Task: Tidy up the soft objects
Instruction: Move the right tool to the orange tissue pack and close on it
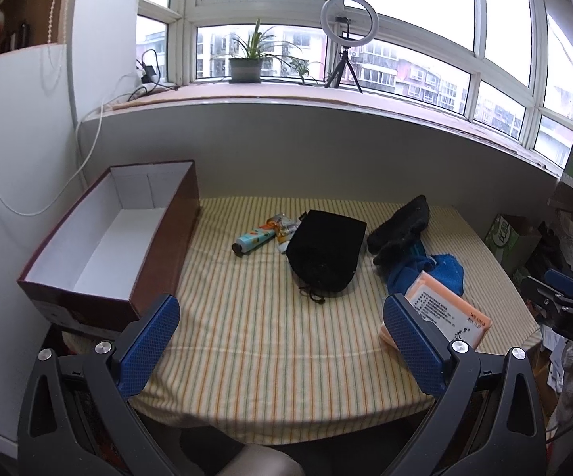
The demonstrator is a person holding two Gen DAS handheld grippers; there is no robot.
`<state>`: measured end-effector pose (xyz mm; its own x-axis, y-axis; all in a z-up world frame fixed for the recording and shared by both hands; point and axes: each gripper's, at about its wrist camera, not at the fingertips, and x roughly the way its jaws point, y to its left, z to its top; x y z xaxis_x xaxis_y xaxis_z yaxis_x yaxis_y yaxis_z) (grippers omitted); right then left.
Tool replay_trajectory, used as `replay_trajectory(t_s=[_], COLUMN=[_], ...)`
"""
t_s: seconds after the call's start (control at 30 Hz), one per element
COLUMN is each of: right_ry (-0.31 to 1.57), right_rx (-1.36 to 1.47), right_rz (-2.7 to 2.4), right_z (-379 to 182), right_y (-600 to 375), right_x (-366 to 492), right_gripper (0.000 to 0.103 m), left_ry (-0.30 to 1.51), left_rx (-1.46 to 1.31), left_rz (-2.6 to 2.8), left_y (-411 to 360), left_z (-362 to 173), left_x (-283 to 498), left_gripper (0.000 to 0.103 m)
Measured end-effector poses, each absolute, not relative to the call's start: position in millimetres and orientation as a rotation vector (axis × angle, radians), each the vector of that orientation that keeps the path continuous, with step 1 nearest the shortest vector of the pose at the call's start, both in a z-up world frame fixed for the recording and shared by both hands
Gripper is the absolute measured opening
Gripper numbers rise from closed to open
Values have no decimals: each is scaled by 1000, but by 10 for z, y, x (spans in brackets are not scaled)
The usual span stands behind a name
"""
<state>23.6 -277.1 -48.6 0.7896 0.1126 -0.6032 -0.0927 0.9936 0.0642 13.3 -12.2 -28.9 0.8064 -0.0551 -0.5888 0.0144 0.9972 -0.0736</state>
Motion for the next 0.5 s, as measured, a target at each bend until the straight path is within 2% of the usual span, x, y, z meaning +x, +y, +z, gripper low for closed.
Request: replay_trajectory(t_s=[0.37,0.43,0.5], right_ry=[814,837,864], right_rx=[171,181,192], right_rz=[318,346,367], right_z=[-865,-946,-1020], right_y=[-2834,-2796,-2767], right_x=[346,357,385], right_gripper=[82,75,58], left_ry=[756,766,771], left_rx=[-126,-128,-131], left_rz=[-83,-83,-83], left_y=[-95,-83,-66], left_z=[-625,-658,-682], left_x=[132,123,123], left_gripper=[101,100,100])
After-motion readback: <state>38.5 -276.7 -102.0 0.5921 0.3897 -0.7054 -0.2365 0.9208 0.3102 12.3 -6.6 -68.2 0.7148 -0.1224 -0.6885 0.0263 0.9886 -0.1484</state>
